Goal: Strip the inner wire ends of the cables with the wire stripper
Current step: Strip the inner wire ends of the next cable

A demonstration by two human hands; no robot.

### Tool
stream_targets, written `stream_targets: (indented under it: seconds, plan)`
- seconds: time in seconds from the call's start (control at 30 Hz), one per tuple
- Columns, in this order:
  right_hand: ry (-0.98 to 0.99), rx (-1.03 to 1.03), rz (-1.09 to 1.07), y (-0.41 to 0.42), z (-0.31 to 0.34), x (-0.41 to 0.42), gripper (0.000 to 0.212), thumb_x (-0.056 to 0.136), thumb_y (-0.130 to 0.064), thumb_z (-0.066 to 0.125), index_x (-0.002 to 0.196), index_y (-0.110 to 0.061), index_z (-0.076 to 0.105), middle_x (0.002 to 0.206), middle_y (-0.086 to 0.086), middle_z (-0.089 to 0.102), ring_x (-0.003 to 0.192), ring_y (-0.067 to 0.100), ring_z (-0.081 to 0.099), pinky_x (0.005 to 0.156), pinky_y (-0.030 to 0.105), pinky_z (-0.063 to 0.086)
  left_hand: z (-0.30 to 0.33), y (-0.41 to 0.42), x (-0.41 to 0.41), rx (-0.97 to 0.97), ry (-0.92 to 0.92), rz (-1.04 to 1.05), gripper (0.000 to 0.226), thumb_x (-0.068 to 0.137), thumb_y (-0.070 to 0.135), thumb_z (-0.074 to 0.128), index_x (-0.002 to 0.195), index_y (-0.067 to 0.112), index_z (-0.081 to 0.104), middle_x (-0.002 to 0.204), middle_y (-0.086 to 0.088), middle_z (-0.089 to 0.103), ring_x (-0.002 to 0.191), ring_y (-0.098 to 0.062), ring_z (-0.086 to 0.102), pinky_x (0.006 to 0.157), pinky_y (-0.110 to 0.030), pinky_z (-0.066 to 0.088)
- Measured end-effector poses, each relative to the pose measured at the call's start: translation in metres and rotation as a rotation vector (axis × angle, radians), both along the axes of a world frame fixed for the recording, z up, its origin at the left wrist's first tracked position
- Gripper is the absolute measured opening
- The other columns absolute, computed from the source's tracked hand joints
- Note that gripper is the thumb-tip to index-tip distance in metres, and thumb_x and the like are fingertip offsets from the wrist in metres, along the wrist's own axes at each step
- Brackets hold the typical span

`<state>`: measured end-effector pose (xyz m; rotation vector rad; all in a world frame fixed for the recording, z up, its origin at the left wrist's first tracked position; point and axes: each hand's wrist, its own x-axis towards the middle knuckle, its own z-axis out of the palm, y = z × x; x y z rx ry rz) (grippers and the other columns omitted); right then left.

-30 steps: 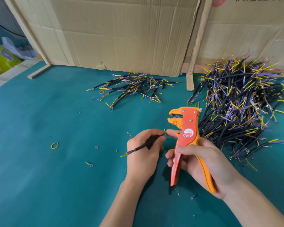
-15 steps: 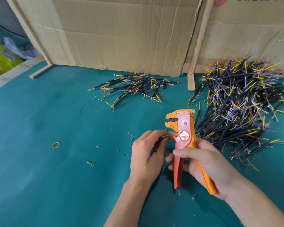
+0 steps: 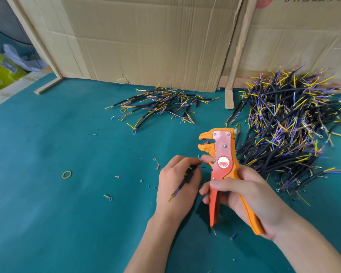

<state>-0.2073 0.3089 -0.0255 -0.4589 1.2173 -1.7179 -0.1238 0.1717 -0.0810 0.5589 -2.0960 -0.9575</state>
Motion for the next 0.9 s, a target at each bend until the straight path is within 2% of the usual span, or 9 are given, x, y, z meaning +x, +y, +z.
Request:
stream_targets:
  seconds: [0.1, 0.23, 0.27, 0.37, 0.47, 0.53, 0.73, 0.83, 0.9]
  plan:
    - [-0.022, -0.025, 0.041, 0.002, 0.005, -0.002, 0.055, 0.075, -0.005, 0.07, 0.13, -0.009, 0.066, 0.09, 0.037, 0.061, 0.077, 0.04, 0.062, 0.071, 0.038, 0.057, 0.004, 0.001, 0.0, 0.181, 0.054, -0.038, 0.012, 0.088, 0.009, 0.068, 0.089, 0.02, 0.073, 0.088, 0.013, 0.071, 0.084, -0.005, 0.067, 0.067, -0.014, 0.048]
    - [-0.074, -0.087, 0.052, 0.003, 0.008, -0.003, 0.051, 0.076, -0.003, 0.068, 0.127, -0.007, 0.069, 0.09, 0.033, 0.057, 0.077, 0.04, 0.061, 0.071, 0.04, 0.057, 0.01, -0.005, 0.004, 0.408, 0.067, -0.107, 0.009, 0.096, 0.015, 0.067, 0.094, 0.02, 0.074, 0.093, 0.009, 0.077, 0.081, -0.016, 0.071, 0.071, -0.033, 0.057]
    - [-0.084, -0.096, 0.054, 0.003, 0.009, -0.002, 0.051, 0.076, -0.003, 0.068, 0.127, -0.006, 0.069, 0.091, 0.033, 0.056, 0.078, 0.04, 0.061, 0.071, 0.04, 0.057, 0.011, -0.006, 0.005, 0.466, 0.093, -0.118, 0.008, 0.096, 0.013, 0.068, 0.092, 0.017, 0.073, 0.09, 0.004, 0.078, 0.081, -0.019, 0.072, 0.069, -0.033, 0.057]
    - [-0.102, -0.102, 0.075, 0.002, 0.007, 0.0, 0.05, 0.077, -0.002, 0.068, 0.126, -0.007, 0.069, 0.097, 0.033, 0.055, 0.078, 0.039, 0.062, 0.071, 0.041, 0.057, 0.012, -0.009, 0.007, 0.588, 0.168, -0.152, 0.009, 0.095, 0.006, 0.066, 0.09, 0.012, 0.07, 0.086, -0.003, 0.078, 0.078, -0.016, 0.073, 0.062, -0.022, 0.053]
    - [-0.099, -0.088, 0.104, 0.002, 0.006, 0.001, 0.05, 0.078, -0.002, 0.068, 0.127, -0.009, 0.069, 0.1, 0.045, 0.056, 0.078, 0.04, 0.061, 0.073, 0.041, 0.057, 0.011, -0.011, 0.008, 0.612, 0.198, -0.181, 0.007, 0.096, 0.002, 0.064, 0.092, 0.007, 0.068, 0.084, -0.005, 0.075, 0.071, -0.013, 0.068, 0.06, -0.02, 0.049]
    - [-0.094, -0.086, 0.094, 0.002, 0.006, 0.001, 0.051, 0.077, -0.002, 0.068, 0.128, -0.008, 0.068, 0.116, 0.048, 0.053, 0.079, 0.04, 0.061, 0.072, 0.041, 0.056, 0.009, -0.011, 0.007, 0.623, 0.209, -0.194, 0.008, 0.098, 0.001, 0.061, 0.093, 0.002, 0.067, 0.076, -0.003, 0.07, 0.064, -0.011, 0.061, 0.06, -0.019, 0.047]
    - [-0.05, -0.082, 0.067, 0.001, 0.0, -0.002, 0.057, 0.076, -0.001, 0.068, 0.133, -0.005, 0.062, 0.13, 0.021, 0.066, 0.08, 0.036, 0.065, 0.071, 0.04, 0.057, 0.009, -0.01, 0.006, 0.63, 0.213, -0.156, 0.011, 0.098, 0.007, 0.062, 0.09, 0.005, 0.069, 0.068, 0.0, 0.066, 0.058, -0.009, 0.055, 0.059, -0.019, 0.047]
    - [-0.03, -0.042, 0.065, 0.0, -0.001, -0.002, 0.057, 0.076, -0.003, 0.068, 0.133, -0.007, 0.062, 0.129, 0.018, 0.068, 0.08, 0.036, 0.066, 0.073, 0.04, 0.057, 0.009, -0.012, 0.007, 0.636, 0.243, -0.089, 0.014, 0.098, 0.01, 0.064, 0.085, 0.006, 0.07, 0.069, -0.001, 0.068, 0.06, -0.01, 0.057, 0.059, -0.019, 0.048]
    - [-0.054, 0.009, 0.056, -0.001, -0.003, -0.002, 0.056, 0.075, -0.005, 0.069, 0.131, -0.007, 0.063, 0.123, 0.024, 0.069, 0.08, 0.037, 0.067, 0.073, 0.044, 0.059, 0.008, -0.014, 0.007, 0.673, 0.285, -0.035, 0.015, 0.098, 0.01, 0.063, 0.084, 0.007, 0.069, 0.071, -0.002, 0.069, 0.062, -0.012, 0.057, 0.06, -0.019, 0.047]
